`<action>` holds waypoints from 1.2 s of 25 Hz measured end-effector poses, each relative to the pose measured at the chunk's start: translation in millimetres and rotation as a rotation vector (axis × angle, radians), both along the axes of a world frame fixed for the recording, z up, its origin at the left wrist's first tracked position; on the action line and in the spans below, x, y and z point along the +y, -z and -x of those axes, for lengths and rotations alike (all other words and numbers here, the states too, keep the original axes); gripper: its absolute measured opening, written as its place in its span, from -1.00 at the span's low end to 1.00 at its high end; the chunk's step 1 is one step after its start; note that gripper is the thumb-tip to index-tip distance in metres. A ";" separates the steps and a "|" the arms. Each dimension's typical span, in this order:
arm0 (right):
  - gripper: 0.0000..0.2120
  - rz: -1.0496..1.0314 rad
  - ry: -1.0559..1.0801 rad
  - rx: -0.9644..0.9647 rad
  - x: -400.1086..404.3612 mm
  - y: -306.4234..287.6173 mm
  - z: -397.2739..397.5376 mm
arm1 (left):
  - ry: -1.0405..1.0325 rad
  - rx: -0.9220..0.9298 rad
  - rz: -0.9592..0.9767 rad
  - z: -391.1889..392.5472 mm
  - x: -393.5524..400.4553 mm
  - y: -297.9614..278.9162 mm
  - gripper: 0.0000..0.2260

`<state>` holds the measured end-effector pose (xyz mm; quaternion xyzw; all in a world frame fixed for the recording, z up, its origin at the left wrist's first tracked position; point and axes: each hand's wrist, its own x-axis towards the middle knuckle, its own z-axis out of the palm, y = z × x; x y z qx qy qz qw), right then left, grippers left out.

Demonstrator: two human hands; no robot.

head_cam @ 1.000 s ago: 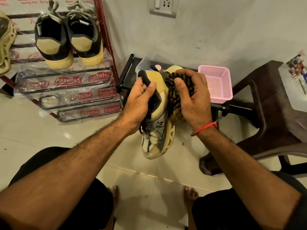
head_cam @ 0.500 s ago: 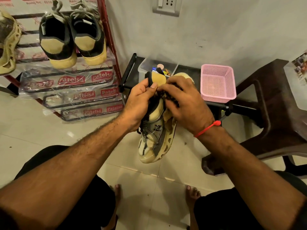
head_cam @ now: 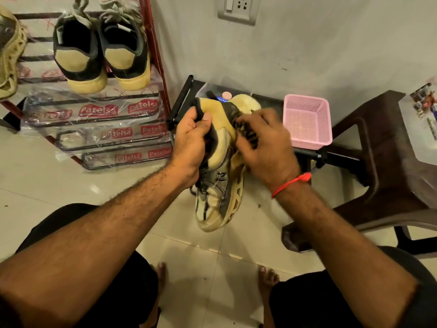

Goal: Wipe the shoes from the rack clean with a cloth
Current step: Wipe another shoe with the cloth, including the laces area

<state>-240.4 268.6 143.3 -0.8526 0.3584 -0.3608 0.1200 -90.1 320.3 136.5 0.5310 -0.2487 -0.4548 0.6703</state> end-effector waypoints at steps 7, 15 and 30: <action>-0.74 -0.058 -0.104 0.081 18.9 14.0 -1.2 | -0.003 0.074 -0.055 -20.7 -1.9 5.8 -0.73; -0.73 -0.036 -0.193 0.043 36.3 15.8 -12.6 | 0.107 -0.048 -0.089 -6.1 2.0 5.1 -0.74; -0.83 -0.487 0.044 -0.279 14.0 -9.6 15.5 | 0.024 -0.073 -0.064 -5.7 8.0 -43.1 -0.80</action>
